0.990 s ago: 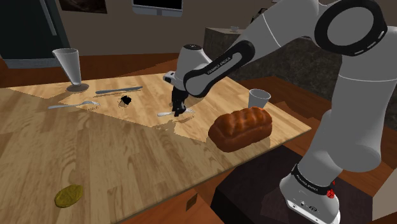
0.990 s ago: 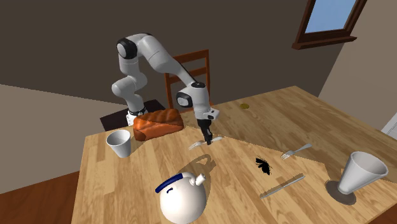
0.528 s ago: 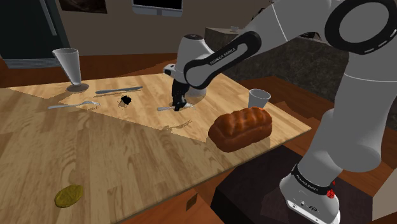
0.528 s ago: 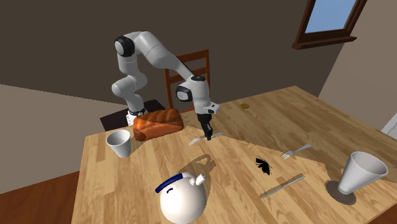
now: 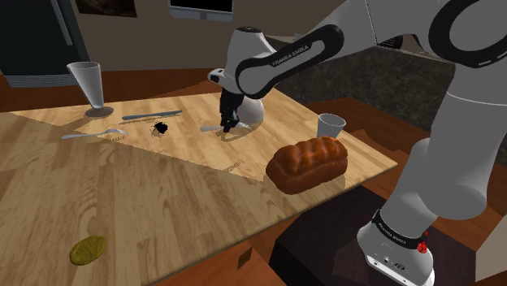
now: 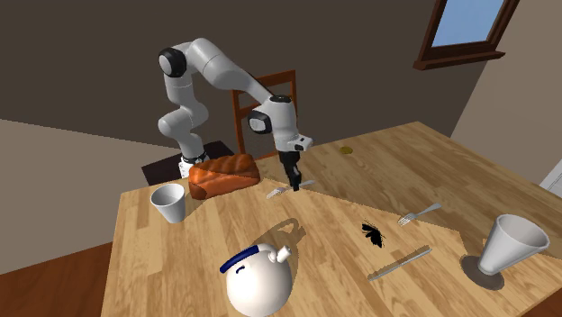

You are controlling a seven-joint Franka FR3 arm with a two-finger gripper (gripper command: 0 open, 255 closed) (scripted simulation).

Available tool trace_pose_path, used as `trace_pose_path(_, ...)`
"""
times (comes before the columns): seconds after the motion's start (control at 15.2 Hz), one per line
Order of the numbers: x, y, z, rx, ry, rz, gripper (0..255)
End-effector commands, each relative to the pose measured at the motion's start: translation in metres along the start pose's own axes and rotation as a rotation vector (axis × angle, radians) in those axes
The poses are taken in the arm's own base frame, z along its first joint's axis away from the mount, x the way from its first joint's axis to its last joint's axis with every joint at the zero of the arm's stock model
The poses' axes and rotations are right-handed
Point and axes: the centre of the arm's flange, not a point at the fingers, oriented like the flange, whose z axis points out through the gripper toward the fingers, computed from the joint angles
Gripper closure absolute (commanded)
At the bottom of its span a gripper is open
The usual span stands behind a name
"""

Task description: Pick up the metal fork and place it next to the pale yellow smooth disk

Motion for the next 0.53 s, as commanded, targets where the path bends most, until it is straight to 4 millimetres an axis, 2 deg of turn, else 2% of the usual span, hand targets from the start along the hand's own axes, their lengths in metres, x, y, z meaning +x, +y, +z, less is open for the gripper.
trace_pose_path(0.0, 0.002, 0.002, -0.010, 0.000, 0.000, 0.000, 255)
trace_pose_path(0.07, 0.002, 0.003, -0.013, 0.000, 0.000, 0.000, 255)
trace_pose_path(0.46, 0.055, -0.055, -0.020, 0.000, 0.000, 0.000, 255)
